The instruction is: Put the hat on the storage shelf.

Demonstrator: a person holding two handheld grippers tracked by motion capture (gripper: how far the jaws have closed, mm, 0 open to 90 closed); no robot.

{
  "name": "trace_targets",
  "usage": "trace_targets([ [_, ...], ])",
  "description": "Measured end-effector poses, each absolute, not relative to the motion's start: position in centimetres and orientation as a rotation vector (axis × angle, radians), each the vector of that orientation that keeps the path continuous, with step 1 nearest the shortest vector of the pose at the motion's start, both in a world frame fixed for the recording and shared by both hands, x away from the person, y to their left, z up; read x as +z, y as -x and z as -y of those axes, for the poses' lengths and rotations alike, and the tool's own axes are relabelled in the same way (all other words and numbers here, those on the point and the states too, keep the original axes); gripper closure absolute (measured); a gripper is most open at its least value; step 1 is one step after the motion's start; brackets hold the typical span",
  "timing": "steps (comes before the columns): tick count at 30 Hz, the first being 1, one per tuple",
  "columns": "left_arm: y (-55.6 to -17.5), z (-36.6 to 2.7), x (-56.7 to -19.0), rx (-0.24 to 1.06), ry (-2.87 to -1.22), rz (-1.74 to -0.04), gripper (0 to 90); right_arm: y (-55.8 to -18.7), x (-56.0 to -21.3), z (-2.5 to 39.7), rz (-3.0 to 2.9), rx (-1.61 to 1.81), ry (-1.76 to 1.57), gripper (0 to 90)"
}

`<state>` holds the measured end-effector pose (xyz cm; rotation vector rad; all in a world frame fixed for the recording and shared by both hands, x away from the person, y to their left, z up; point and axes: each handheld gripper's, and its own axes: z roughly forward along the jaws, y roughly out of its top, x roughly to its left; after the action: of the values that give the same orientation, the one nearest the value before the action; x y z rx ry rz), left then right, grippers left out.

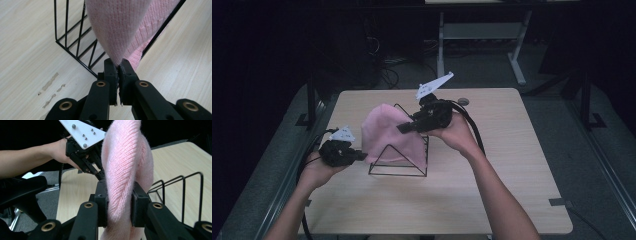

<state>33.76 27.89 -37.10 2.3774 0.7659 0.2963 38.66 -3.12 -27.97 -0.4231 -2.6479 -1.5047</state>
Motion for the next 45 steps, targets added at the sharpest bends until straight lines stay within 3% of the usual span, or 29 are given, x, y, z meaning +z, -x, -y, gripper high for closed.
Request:
trace_targets([
  [45, -34.5, -27.4, -41.5, 0.257, -2.503, -0.823, 86.7, -38.2, -33.6, 3.1, 2.667, -1.345, 0.478, 66.3],
])
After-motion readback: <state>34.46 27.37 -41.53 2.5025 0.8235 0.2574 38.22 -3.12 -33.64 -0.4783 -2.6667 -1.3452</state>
